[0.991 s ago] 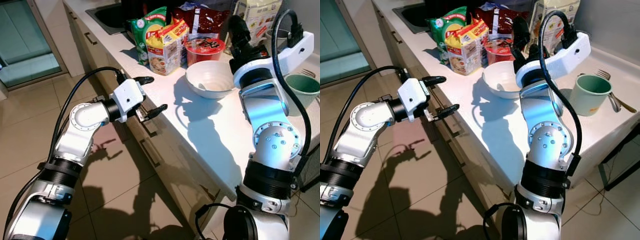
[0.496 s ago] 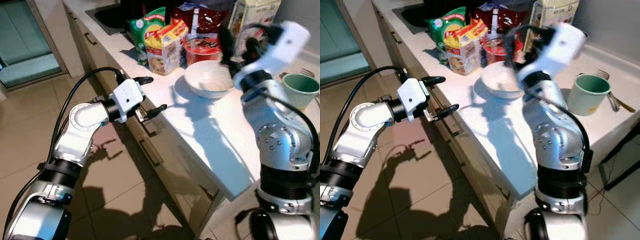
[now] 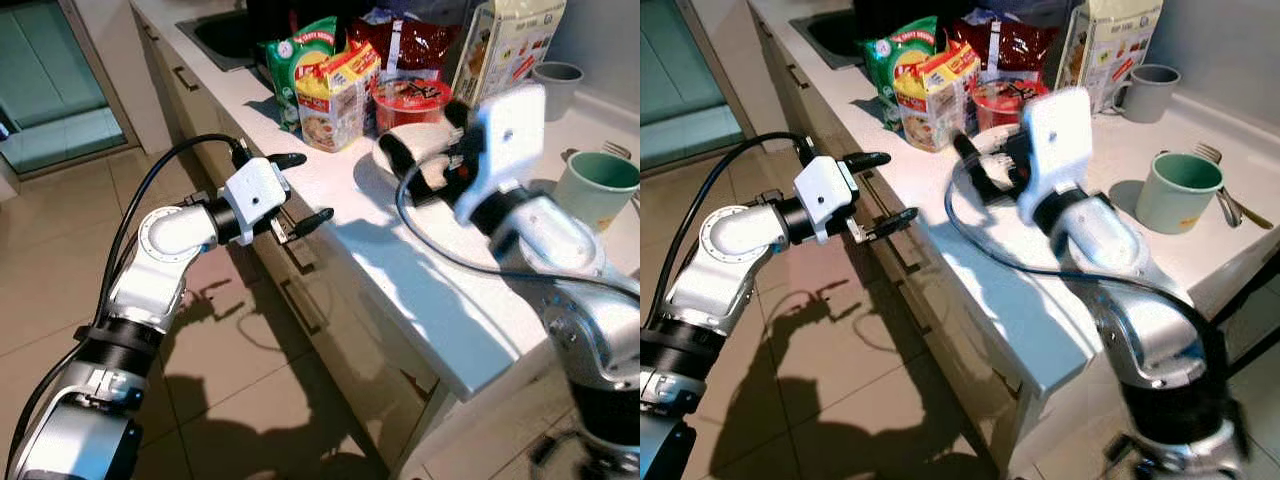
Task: Setting the table
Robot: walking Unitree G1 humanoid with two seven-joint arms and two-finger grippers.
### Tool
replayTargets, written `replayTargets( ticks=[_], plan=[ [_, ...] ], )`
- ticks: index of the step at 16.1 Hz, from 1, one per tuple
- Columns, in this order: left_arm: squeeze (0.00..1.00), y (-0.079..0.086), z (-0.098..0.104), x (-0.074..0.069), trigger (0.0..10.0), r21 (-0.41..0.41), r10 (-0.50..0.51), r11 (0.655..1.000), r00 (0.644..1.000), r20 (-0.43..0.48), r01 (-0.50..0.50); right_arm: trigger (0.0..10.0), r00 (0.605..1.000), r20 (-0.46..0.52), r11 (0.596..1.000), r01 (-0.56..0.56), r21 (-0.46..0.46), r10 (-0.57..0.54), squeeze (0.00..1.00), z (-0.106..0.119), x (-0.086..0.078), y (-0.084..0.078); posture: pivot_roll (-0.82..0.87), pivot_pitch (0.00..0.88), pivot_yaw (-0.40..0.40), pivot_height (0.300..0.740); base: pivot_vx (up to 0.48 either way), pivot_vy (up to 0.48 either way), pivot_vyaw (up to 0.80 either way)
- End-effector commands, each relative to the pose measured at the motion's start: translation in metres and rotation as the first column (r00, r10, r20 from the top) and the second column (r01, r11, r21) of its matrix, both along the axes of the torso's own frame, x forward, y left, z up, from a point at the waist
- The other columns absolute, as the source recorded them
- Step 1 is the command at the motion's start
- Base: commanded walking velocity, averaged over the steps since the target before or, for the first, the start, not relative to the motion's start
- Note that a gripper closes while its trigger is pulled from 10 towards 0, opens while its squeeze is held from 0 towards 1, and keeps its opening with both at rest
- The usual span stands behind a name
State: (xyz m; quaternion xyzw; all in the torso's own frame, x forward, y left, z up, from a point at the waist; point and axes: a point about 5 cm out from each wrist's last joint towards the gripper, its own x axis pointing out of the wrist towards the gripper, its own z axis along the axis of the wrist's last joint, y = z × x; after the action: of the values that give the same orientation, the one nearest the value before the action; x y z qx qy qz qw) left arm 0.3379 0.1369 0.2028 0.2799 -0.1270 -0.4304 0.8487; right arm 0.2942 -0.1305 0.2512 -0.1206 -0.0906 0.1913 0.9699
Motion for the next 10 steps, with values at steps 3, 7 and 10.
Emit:
replayTargets(
  ticks=[3,7,10],
  plan=[
    [0.0,0.002,-0.004,0.001,10.0,-0.004,0.032,0.999,0.999,-0.013,-0.032,10.0,0.993,0.003,0.949,0.111,-0.295,-0.116,0.0,-0.041,0.008,-0.012,0.01,0.0,0.065,0.74,0.0,0.0,0.0],
    [0.0,0.002,-0.004,0.001,10.0,-0.004,0.032,0.999,0.999,-0.013,-0.032,10.0,0.993,0.003,0.949,0.111,-0.295,-0.116,0.0,-0.041,0.008,-0.012,0.01,0.0,0.065,0.74,0.0,0.0,0.0],
    [0.0,0.002,-0.004,0.001,10.0,-0.004,0.032,0.999,0.999,-0.013,-0.032,10.0,0.993,0.003,0.949,0.111,-0.295,-0.116,0.0,-0.041,0.008,-0.012,0.01,0.0,0.065,0.74,0.0,0.0,0.0]
  ],
)
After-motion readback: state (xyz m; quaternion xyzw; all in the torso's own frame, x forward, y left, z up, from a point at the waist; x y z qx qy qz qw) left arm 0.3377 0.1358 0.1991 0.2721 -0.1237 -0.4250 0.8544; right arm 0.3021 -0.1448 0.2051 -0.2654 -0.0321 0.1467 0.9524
